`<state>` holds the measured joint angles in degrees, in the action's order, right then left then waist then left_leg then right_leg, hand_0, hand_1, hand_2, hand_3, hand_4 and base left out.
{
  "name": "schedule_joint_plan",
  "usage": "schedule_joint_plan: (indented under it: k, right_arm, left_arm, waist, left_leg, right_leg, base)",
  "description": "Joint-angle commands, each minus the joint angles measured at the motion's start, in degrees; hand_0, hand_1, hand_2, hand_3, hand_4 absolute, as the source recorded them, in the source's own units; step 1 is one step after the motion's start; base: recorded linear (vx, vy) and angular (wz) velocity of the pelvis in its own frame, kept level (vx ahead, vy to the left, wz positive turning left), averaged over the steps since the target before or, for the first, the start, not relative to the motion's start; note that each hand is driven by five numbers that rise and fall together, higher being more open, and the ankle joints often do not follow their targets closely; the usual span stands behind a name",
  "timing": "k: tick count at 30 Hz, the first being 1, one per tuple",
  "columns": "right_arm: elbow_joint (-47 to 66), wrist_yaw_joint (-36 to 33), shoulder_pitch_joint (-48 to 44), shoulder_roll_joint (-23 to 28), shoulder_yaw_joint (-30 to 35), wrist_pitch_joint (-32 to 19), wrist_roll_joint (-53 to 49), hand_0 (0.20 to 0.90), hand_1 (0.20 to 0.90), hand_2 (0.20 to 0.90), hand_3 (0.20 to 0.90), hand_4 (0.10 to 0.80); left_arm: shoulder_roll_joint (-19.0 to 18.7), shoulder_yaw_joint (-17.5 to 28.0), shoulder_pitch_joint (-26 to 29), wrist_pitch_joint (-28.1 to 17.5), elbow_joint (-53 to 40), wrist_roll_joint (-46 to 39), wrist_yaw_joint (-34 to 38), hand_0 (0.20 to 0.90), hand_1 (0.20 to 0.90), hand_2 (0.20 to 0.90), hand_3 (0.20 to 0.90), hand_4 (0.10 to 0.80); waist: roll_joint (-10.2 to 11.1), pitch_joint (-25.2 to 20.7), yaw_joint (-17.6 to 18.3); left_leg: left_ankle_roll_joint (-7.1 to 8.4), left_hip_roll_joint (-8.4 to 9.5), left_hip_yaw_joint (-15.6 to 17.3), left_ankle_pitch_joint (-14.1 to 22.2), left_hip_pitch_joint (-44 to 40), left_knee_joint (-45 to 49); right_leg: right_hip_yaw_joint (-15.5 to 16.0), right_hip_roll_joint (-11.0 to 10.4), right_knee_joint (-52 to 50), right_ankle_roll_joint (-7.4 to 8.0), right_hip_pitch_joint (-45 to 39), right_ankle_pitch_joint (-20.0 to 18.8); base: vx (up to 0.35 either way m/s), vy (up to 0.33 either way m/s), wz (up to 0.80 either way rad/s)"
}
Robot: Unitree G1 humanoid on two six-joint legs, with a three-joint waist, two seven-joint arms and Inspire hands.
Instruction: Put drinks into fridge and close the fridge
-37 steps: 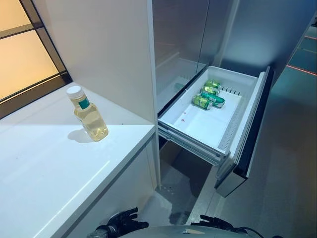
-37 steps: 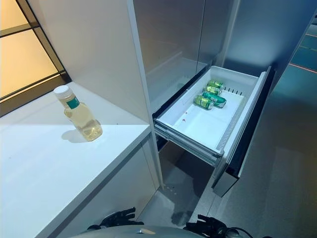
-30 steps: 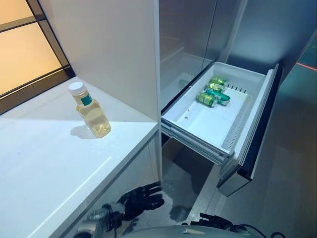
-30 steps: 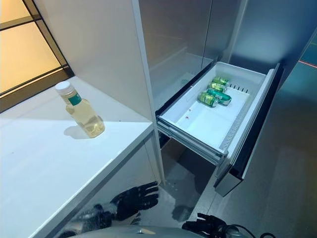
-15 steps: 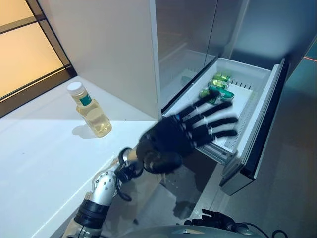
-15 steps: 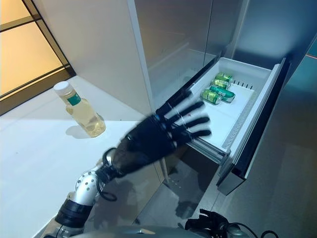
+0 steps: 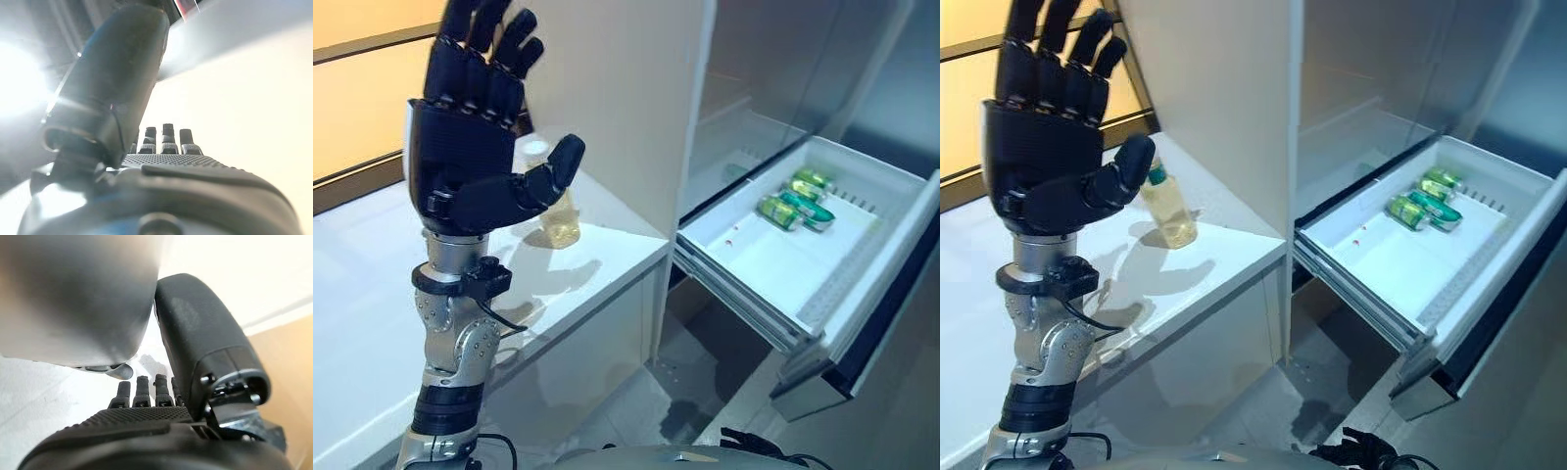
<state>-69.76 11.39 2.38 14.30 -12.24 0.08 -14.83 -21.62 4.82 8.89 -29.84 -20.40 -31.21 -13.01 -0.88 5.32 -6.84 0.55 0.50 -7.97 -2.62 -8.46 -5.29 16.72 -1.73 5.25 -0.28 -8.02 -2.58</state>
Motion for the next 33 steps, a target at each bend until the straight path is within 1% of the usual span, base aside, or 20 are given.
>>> schedule_joint_plan:
  k: [1,6,8,14,22,29,33]
  right_arm:
    - [-1.4,0.7,-1.1,-4.3,-3.3,-0.8,-2.2,0.9,0.9,0.9,0.9,0.8]
    - [-1.4,1.2,-1.5,-3.7,-3.0,-0.3,-2.2,0.9,0.9,0.9,0.9,0.8]
    - [-1.3,1.2,-1.4,-3.6,-2.9,-0.2,-2.1,0.9,0.9,0.9,0.9,0.8]
    - [-0.6,1.6,-1.2,-2.6,-2.0,0.7,-1.0,0.9,0.9,0.9,0.9,0.8]
    - [-0.9,2.8,-1.6,-1.5,-1.0,1.2,0.8,0.9,0.9,0.9,0.9,0.8]
    - [-1.1,3.2,-1.7,-0.9,0.0,1.9,2.6,0.9,0.9,0.9,0.9,0.8]
    - [-1.0,3.5,-1.7,-0.7,0.3,2.2,3.4,0.9,0.9,0.9,0.9,0.8]
  left_arm:
    - [-3.3,1.4,3.5,-0.6,-3.3,6.9,6.7,0.9,0.9,0.9,0.9,0.8]
    - [-5.1,1.8,2.2,2.0,-1.6,8.1,11.2,0.9,0.9,0.9,0.9,0.8]
    - [-5.5,1.9,1.6,2.4,-0.8,8.3,12.6,0.9,0.9,0.9,0.9,0.8]
    - [-6.2,1.8,0.1,6.4,1.9,7.6,14.2,0.9,0.9,0.9,0.9,0.8]
    - [-6.2,1.2,-0.2,11.4,6.2,4.8,13.1,0.9,0.9,0.9,0.9,0.8]
    - [-5.8,0.5,0.0,13.5,9.3,3.9,12.4,0.9,0.9,0.9,0.9,0.8]
    - [-5.5,0.3,-0.1,13.9,10.4,5.3,13.0,0.9,0.9,0.9,0.9,0.8]
  waist:
    - [0.1,-1.0,-0.2]
    - [-0.2,-0.9,-0.8]
    - [-0.3,-0.9,-0.9]
    - [-0.5,-0.8,-0.5]
    - [-0.8,-1.0,0.6]
    - [-0.9,-1.1,1.6]
    - [-0.9,-1.2,2.0]
  left_leg:
    - [-0.29,1.39,3.1,3.1,0.8,0.3]
    - [0.08,1.23,2.6,2.7,1.0,0.3]
    - [0.19,1.15,2.6,2.7,1.0,0.3]
    - [0.32,1.04,3.1,2.4,0.9,0.3]
    - [0.16,0.98,4.3,2.6,0.3,0.3]
    - [-0.13,0.9,5.6,2.8,-0.5,0.3]
    - [-0.29,0.91,6.0,2.9,-0.7,0.3]
  right_leg:
    - [-1.4,0.4,-5.0,0.64,-1.4,7.0]
    - [-0.8,0.3,-5.2,0.56,-1.5,7.2]
    - [-0.7,0.3,-5.2,0.58,-1.6,7.2]
    - [-1.1,0.3,-5.2,0.62,-1.7,7.2]
    - [-2.5,0.5,-5.3,0.78,-1.7,7.2]
    - [-3.8,0.6,-5.4,0.9,-1.9,7.2]
    - [-4.4,0.6,-5.4,1.02,-2.1,7.0]
  base:
    - [-0.001,-0.011,0.2]
    - [-0.005,0.001,0.11]
    - [-0.003,0.004,0.02]
    - [0.0,0.0,0.0]
    - [0.013,0.014,-0.03]
    - [0.03,0.026,-0.11]
    - [0.02,0.02,-0.06]
